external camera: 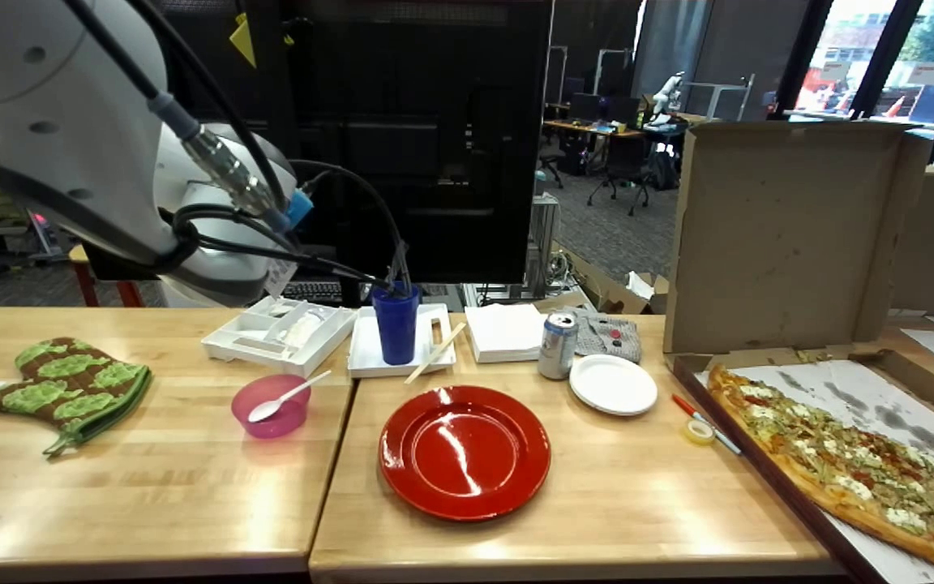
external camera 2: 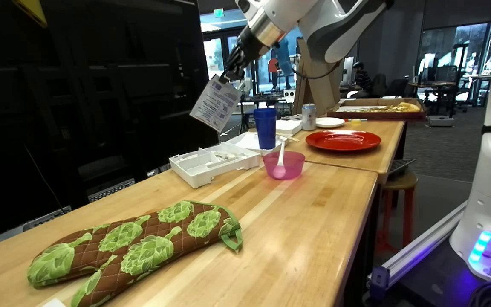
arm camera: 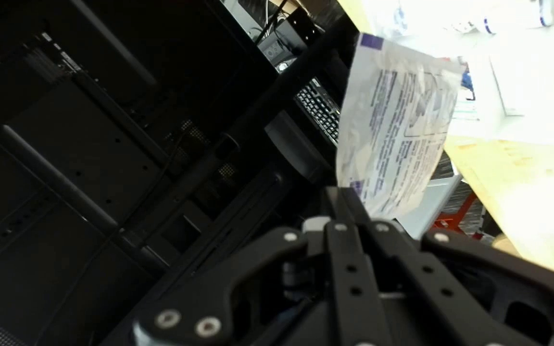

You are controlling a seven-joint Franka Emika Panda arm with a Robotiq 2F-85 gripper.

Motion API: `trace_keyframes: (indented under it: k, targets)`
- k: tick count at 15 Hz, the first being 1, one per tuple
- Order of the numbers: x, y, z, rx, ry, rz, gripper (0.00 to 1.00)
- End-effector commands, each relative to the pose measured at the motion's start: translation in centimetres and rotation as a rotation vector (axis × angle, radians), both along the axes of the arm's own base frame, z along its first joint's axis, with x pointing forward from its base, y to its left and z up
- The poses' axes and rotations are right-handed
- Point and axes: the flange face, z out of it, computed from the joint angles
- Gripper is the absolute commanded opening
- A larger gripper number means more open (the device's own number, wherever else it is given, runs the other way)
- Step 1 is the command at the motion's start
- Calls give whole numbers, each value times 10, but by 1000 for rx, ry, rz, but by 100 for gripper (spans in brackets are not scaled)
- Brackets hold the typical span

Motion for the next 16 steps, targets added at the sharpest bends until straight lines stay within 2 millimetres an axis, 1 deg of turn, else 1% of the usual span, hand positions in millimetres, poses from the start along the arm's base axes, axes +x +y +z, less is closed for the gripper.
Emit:
trace_keyframes:
  k: [1, 9, 12, 16]
  targets:
    - [3, -20, 9, 10, -22, -49, 0]
    - [36, -69, 8, 13, -13, -158, 0]
    - [43, -78, 10, 14, -12, -178, 0]
    - [50, -80, 17, 35, -17, -182, 0]
